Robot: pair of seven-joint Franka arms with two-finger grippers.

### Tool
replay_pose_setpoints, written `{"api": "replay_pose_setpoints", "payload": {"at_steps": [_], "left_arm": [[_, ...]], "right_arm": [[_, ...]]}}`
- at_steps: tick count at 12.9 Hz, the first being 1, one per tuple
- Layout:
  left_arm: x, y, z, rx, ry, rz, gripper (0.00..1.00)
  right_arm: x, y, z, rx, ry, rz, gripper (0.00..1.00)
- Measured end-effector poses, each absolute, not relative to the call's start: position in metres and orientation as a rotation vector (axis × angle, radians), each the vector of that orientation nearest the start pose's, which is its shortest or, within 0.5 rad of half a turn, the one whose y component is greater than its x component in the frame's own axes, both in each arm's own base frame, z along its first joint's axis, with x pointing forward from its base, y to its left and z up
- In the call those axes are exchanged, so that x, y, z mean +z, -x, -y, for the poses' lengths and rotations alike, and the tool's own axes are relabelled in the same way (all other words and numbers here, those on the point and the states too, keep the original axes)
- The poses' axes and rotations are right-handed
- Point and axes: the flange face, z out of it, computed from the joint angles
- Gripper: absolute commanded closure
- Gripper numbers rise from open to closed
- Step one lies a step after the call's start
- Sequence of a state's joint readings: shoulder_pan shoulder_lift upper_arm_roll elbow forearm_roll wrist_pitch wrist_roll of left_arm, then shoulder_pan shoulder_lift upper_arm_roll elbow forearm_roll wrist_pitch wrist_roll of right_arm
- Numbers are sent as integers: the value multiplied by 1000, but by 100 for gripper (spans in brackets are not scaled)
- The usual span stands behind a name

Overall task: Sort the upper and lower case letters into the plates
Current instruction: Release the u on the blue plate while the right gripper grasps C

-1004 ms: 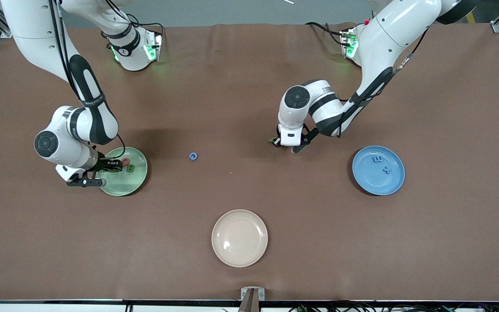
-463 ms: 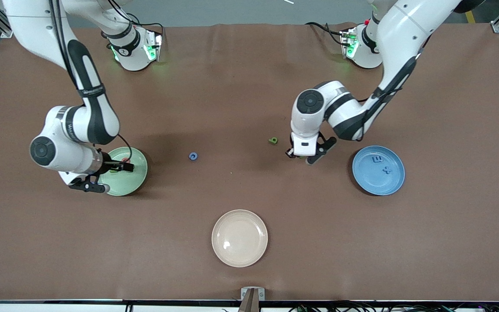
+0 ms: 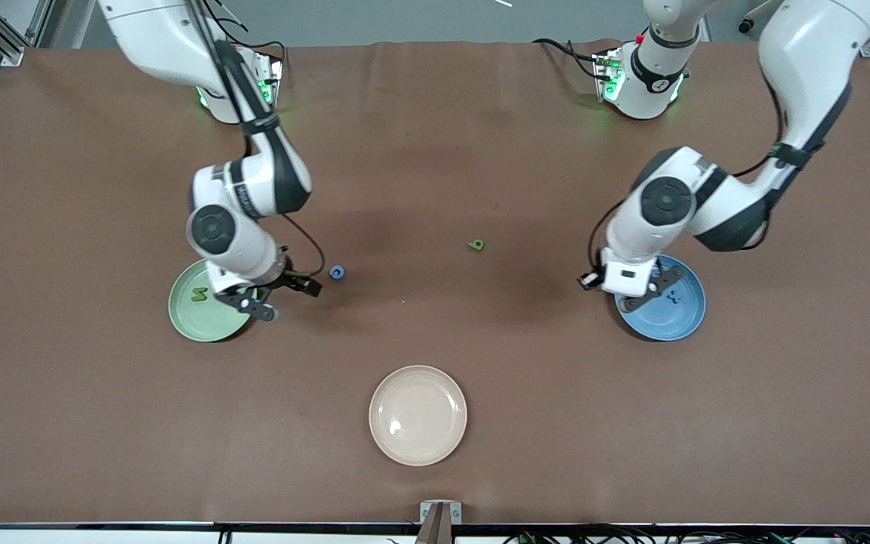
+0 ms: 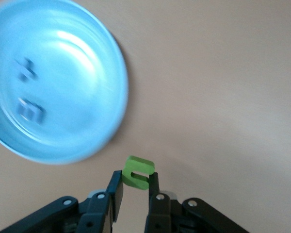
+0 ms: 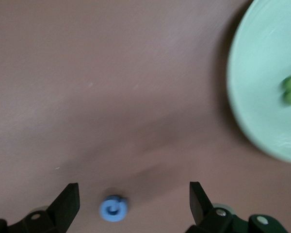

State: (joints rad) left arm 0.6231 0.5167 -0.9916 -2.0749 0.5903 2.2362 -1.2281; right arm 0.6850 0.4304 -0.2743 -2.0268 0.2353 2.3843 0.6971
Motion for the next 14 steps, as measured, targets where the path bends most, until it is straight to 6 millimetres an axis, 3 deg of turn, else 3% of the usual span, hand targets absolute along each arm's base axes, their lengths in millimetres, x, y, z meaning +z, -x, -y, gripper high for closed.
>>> {"api": "replay_pose_setpoints", "payload": {"at_steps": [4, 7, 11, 14], "left_arm": [[264, -558, 94, 35, 3003, 589, 89], [246, -562, 58, 10, 2975, 508, 89], [204, -563, 54, 20, 3021, 431, 88], [196, -563, 64, 36, 3047, 414, 88]], "right_arm": [[195, -523, -278, 29, 3048, -794, 2], [180, -511, -296, 14, 3055, -807, 8], [167, -499, -288, -19, 3051, -816, 9], [168, -497, -287, -27, 3040, -824, 20]]}}
